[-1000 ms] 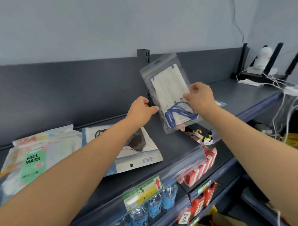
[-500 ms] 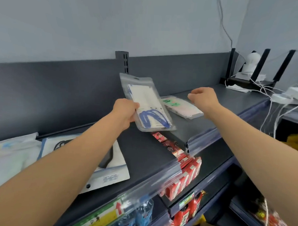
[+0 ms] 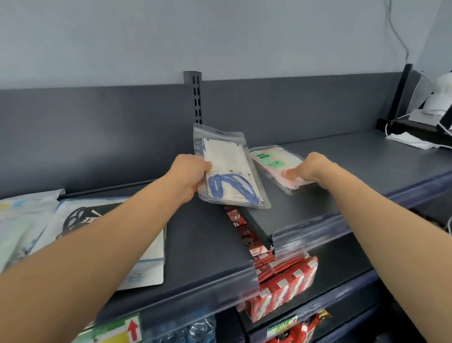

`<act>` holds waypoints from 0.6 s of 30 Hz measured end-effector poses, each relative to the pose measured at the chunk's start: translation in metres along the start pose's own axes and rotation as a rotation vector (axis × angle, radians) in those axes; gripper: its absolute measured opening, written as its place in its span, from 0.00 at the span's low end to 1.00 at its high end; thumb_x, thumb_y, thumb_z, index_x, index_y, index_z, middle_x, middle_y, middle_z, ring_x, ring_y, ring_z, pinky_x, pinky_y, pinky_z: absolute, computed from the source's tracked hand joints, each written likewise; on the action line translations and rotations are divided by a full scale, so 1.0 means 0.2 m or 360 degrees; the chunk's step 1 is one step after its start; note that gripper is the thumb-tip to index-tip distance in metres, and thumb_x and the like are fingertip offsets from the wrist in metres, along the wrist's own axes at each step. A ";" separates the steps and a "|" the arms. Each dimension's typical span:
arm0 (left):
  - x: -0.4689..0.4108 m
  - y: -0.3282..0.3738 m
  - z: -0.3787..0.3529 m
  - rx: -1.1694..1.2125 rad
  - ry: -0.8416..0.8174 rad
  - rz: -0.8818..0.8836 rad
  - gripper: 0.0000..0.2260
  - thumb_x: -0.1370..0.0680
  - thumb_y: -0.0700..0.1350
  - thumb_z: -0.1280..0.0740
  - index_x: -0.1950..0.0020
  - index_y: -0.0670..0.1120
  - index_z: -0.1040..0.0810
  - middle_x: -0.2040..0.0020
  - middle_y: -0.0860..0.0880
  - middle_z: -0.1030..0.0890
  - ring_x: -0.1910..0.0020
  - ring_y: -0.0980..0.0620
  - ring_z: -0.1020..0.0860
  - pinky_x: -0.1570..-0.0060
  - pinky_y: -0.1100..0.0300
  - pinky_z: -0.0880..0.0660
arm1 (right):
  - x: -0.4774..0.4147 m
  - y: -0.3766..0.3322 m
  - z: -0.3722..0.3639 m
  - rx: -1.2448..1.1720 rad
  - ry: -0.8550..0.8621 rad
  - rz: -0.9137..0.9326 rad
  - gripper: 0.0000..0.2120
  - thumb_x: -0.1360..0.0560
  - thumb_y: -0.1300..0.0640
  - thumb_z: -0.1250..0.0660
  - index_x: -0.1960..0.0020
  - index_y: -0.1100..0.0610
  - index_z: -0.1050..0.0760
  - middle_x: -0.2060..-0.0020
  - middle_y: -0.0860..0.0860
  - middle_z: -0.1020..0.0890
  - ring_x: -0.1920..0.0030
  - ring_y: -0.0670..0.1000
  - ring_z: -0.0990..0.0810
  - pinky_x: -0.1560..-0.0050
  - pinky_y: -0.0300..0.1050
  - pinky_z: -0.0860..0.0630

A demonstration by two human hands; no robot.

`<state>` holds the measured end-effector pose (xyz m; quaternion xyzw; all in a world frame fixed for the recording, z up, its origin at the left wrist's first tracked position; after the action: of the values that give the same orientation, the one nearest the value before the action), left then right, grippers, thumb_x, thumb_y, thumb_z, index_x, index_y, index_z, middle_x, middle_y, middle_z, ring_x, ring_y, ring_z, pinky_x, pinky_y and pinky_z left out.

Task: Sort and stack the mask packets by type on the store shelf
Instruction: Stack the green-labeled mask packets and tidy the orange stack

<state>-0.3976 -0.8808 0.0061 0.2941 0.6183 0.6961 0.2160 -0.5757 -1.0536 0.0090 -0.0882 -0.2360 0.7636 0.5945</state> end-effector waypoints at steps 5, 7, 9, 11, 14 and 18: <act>0.02 -0.01 -0.01 0.0003 0.0054 -0.0017 0.04 0.22 0.33 0.38 0.48 0.38 0.26 0.45 0.37 0.20 0.50 0.41 0.19 0.48 0.47 0.21 | -0.03 -0.02 0.00 -0.0082 0.0134 -0.0002 0.36 0.33 0.45 0.26 0.32 0.60 0.34 0.34 0.58 0.28 0.34 0.62 0.31 0.32 0.55 0.33; 0.03 -0.01 -0.01 -0.0011 0.0061 -0.0035 0.03 0.22 0.33 0.39 0.52 0.38 0.26 0.43 0.36 0.20 0.46 0.40 0.19 0.44 0.44 0.23 | -0.02 -0.03 -0.01 -0.0281 0.0307 0.0057 0.23 0.28 0.55 0.30 0.36 0.61 0.31 0.37 0.59 0.25 0.36 0.62 0.27 0.34 0.54 0.31; 0.04 -0.01 -0.01 -0.0002 0.0079 -0.0038 0.04 0.21 0.34 0.39 0.52 0.39 0.25 0.45 0.38 0.19 0.47 0.40 0.19 0.45 0.44 0.22 | 0.01 -0.04 -0.01 -0.0409 0.0485 0.0085 0.16 0.25 0.61 0.36 0.38 0.62 0.29 0.39 0.60 0.24 0.38 0.62 0.26 0.36 0.53 0.32; 0.05 -0.02 0.01 0.0016 0.0096 -0.0050 0.04 0.21 0.34 0.39 0.52 0.39 0.24 0.46 0.40 0.19 0.49 0.42 0.19 0.47 0.47 0.21 | 0.07 -0.06 0.00 -0.0429 0.0621 0.0144 0.14 0.25 0.62 0.38 0.40 0.63 0.28 0.40 0.60 0.23 0.39 0.62 0.24 0.37 0.53 0.31; 0.09 -0.01 0.02 0.0066 0.0105 -0.0084 0.04 0.20 0.34 0.39 0.52 0.40 0.26 0.47 0.41 0.20 0.51 0.43 0.19 0.54 0.51 0.21 | 0.17 -0.10 0.04 -0.0508 0.0755 0.0284 0.12 0.25 0.63 0.39 0.43 0.63 0.28 0.43 0.60 0.22 0.43 0.62 0.23 0.40 0.53 0.28; 0.16 0.02 0.08 0.0098 0.0067 -0.0140 0.06 0.20 0.35 0.40 0.55 0.42 0.26 0.48 0.42 0.20 0.52 0.44 0.19 0.56 0.51 0.21 | 0.34 -0.17 0.08 -0.0710 0.0900 0.0485 0.10 0.25 0.61 0.38 0.44 0.62 0.27 0.45 0.57 0.20 0.47 0.59 0.22 0.46 0.52 0.25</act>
<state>-0.4103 -0.8478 0.0152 0.2584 0.6562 0.6725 0.2242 -0.5716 -0.9875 0.0496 -0.4563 -0.2073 0.7185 0.4822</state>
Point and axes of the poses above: each hand's wrist, its own x-axis away from the middle knuckle, its own z-axis out of the back of the hand, y = z × x, the point moved 2 cm from there along -x, towards the middle knuckle
